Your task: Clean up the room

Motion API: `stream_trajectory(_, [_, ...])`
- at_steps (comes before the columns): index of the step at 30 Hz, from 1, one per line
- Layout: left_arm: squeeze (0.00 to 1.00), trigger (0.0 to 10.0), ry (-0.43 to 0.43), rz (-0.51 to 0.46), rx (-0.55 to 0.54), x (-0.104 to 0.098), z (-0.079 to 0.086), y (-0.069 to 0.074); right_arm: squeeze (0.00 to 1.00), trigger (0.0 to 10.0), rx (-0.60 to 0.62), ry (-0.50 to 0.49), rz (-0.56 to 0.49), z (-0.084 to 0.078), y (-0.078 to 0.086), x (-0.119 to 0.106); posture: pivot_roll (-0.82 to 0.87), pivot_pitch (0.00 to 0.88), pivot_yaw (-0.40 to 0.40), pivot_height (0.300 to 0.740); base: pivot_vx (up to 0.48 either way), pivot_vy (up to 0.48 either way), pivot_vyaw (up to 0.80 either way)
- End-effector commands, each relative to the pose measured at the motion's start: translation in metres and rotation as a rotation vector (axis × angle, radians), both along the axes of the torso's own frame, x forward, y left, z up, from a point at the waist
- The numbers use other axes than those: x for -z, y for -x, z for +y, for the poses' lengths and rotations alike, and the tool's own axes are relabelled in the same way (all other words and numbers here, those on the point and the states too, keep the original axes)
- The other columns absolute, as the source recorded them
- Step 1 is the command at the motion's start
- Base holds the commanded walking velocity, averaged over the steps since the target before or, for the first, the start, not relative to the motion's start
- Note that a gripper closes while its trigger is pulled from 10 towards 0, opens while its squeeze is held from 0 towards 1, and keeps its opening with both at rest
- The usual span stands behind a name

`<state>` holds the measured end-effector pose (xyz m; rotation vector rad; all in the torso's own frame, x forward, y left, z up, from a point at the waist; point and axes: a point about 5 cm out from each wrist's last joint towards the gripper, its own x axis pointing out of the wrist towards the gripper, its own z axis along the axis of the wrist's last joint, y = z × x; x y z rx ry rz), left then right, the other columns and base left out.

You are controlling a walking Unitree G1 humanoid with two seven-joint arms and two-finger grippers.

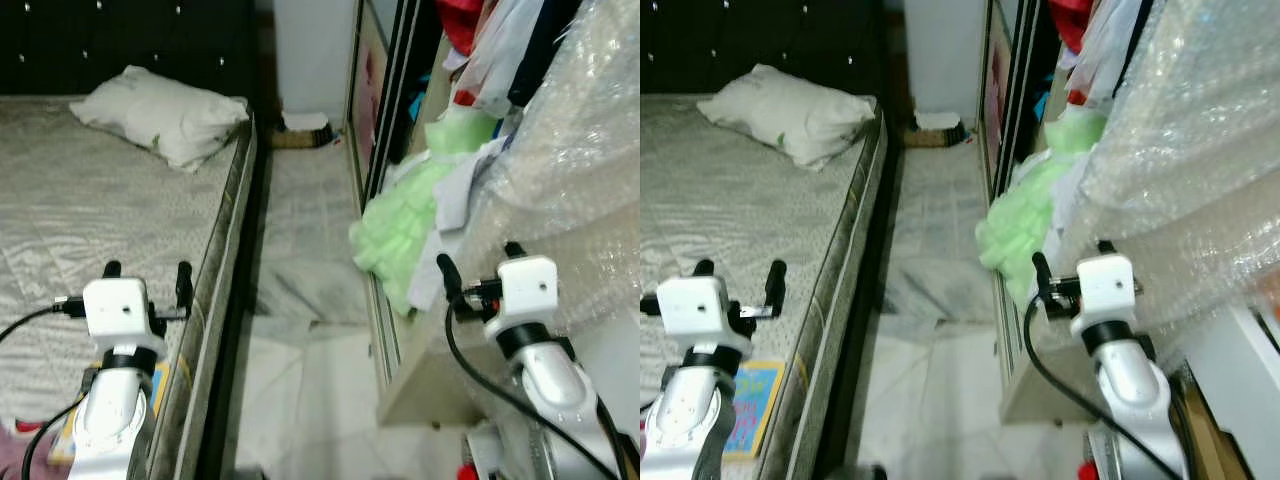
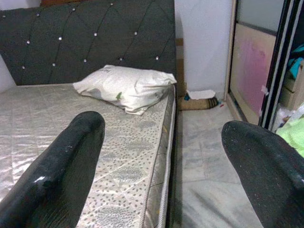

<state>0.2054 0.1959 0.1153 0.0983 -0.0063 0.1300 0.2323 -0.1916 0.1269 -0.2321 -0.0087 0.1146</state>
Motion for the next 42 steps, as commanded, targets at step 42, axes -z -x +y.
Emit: stream_trajectory(42, [0.00, 10.0, 0.016, -0.010, -0.012, -0.006, -0.001, -0.016, 0.00, 10.0, -0.067, -0.051, -0.014, 0.021, -0.017, -0.007, -0.08, 0.000, -0.009, 0.740, -0.139, 0.000, 0.00])
